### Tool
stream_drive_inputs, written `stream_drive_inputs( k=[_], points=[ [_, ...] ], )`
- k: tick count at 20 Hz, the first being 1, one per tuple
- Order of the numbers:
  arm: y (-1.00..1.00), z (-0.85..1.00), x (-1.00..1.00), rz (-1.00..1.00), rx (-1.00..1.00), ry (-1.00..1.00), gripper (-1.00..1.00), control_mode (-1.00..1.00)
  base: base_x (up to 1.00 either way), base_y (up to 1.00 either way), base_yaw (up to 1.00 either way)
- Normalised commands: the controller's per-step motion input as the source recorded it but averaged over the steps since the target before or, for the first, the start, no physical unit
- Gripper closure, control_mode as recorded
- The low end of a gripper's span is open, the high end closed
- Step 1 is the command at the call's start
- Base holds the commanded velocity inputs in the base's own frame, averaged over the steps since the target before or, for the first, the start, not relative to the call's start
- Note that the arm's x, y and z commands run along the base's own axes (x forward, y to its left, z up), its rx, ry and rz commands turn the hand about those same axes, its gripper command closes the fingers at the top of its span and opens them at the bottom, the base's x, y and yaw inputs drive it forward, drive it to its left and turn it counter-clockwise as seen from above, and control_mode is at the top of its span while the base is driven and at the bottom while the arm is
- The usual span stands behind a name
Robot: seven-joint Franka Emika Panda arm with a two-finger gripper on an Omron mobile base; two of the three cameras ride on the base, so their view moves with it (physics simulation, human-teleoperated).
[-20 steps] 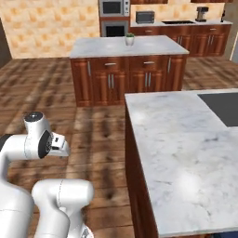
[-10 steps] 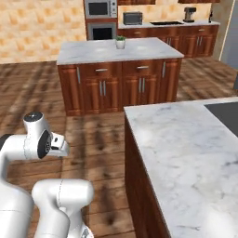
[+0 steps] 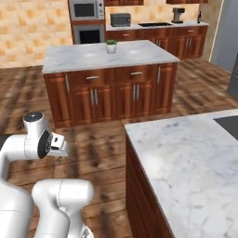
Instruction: There is a wine glass and glass cup on the dining counter. Place the wine bottle next to the wine glass and the juice bottle next to the glass cup.
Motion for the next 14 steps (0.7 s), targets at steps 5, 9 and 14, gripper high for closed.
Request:
stream_drive_inputs(
  k=[5,9,14],
  points=[
    [0.0,0.0,0.0,0.0,0.0,0.0,-1.0,1.0,0.69,0.57,-0.19],
    [0.0,0.0,0.0,0.0,0.0,0.0,-1.0,1.0,0.7,0.56,-0.2],
    [0.0,0.0,0.0,0.0,0.0,0.0,-1.0,1.0,0.71,0.55,-0.21]
  ],
)
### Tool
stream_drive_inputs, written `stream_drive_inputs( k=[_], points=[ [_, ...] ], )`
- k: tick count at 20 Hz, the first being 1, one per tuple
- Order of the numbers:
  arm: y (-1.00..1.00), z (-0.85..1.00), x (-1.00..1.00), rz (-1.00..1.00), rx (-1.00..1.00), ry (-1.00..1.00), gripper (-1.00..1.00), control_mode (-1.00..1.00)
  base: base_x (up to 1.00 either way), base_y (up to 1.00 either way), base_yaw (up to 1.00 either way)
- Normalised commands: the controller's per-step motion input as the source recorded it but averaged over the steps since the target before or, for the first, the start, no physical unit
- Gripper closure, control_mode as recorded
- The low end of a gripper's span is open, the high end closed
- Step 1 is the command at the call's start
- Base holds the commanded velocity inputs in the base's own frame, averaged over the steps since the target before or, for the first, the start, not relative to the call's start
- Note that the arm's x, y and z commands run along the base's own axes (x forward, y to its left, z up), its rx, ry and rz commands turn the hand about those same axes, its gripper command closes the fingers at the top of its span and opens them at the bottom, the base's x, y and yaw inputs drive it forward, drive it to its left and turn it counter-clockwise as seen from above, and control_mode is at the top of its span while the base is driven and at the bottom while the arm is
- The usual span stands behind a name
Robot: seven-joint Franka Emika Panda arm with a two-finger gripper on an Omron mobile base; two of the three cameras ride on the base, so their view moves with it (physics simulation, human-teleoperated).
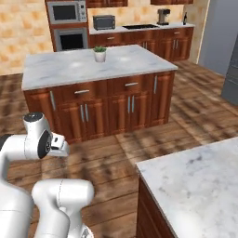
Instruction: There is a wine glass and glass cup on the dining counter. Place the wine bottle next to the wine glass and the juice bottle next to the glass cup.
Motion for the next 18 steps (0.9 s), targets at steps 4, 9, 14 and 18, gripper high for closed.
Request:
stream_drive_inputs(
  k=[4,9,14,18],
  points=[
    [0.0,0.0,0.0,0.0,0.0,0.0,-1.0,1.0,0.75,0.49,-0.23],
    [0.0,0.0,0.0,0.0,0.0,0.0,-1.0,1.0,0.8,0.4,-0.28],
    [0.0,0.0,0.0,0.0,0.0,0.0,-1.0,1.0,0.79,0.37,-0.33],
    [0.0,0.0,0.0,0.0,0.0,0.0,-1.0,1.0,0.71,0.37,-0.42]
  ],
)
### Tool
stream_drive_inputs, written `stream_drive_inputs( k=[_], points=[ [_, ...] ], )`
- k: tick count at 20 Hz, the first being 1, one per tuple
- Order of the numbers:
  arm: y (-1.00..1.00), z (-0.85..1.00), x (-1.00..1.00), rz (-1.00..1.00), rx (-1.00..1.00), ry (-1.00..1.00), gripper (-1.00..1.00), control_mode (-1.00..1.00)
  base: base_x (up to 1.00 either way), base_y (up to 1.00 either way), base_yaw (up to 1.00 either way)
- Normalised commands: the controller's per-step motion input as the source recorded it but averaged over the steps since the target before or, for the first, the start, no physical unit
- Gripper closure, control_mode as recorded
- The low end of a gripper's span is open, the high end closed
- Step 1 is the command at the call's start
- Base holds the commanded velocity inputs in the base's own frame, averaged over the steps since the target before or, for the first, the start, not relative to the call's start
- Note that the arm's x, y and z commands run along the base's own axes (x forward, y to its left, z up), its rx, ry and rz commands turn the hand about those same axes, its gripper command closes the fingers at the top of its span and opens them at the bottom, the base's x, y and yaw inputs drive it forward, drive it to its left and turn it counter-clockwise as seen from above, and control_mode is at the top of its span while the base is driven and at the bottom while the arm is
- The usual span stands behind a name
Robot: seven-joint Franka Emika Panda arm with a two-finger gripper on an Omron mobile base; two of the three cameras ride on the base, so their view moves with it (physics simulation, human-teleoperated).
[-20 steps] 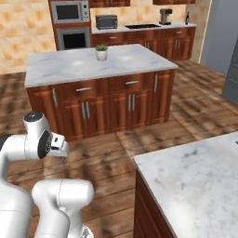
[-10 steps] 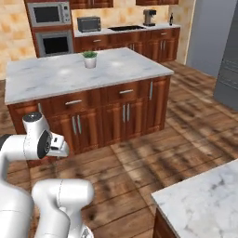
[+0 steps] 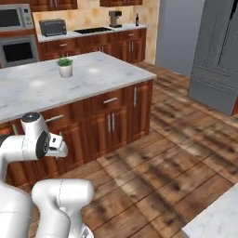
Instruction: There is a wine glass and glass cup on the dining counter. Place the wine bottle next to the wine glass and the juice bottle next to the glass cup.
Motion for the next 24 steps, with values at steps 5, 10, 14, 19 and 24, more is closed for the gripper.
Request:
stream_drive_inputs(
  k=[5,10,14,19,24],
  points=[
    [0.0,0.0,0.0,0.0,0.0,0.0,-1.0,1.0,0.6,0.35,-0.54],
    [0.0,0.0,0.0,0.0,0.0,0.0,-1.0,1.0,0.57,0.32,-0.56],
    [0.0,0.0,0.0,0.0,0.0,0.0,-1.0,1.0,0.6,0.31,-0.53],
    [0.0,0.0,0.0,0.0,0.0,0.0,-1.0,1.0,0.67,0.27,-0.42],
    [0.0,0.0,0.0,0.0,0.0,0.0,-1.0,1.0,0.83,0.19,-0.19]
  ],
)
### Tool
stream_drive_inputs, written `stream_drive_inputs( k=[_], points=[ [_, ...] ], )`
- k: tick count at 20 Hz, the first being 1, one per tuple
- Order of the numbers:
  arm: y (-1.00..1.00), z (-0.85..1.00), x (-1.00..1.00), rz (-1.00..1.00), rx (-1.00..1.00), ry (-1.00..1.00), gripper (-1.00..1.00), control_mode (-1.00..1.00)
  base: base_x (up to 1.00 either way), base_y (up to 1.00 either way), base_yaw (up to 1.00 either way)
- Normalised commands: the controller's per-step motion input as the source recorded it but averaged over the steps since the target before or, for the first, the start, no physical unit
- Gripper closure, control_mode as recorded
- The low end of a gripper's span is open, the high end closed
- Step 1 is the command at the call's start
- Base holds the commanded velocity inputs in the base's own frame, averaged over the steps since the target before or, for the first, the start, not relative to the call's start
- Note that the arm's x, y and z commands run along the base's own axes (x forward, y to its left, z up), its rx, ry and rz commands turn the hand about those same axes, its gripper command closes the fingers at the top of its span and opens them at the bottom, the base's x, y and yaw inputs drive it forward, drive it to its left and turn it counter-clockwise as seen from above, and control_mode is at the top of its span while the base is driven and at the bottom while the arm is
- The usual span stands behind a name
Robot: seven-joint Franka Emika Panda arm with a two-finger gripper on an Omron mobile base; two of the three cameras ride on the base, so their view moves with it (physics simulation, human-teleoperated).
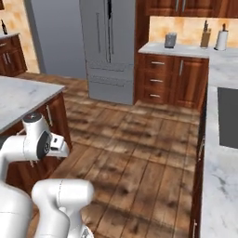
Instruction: There is a wine glass and glass cup on the dining counter. Place the wine bottle next to the wine glass and the juice bottle next to the glass cup.
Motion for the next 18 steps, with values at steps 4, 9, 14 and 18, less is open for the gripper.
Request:
stream_drive_inputs(
  k=[4,9,14,18],
  points=[
    [0.0,0.0,0.0,0.0,0.0,0.0,-1.0,1.0,0.91,0.16,-0.06],
    [0.0,0.0,0.0,0.0,0.0,0.0,-1.0,1.0,0.93,0.12,0.0],
    [0.0,0.0,0.0,0.0,0.0,0.0,-1.0,1.0,0.94,0.09,0.0],
    [0.0,0.0,0.0,0.0,0.0,0.0,-1.0,1.0,0.94,0.07,0.0]
  ],
)
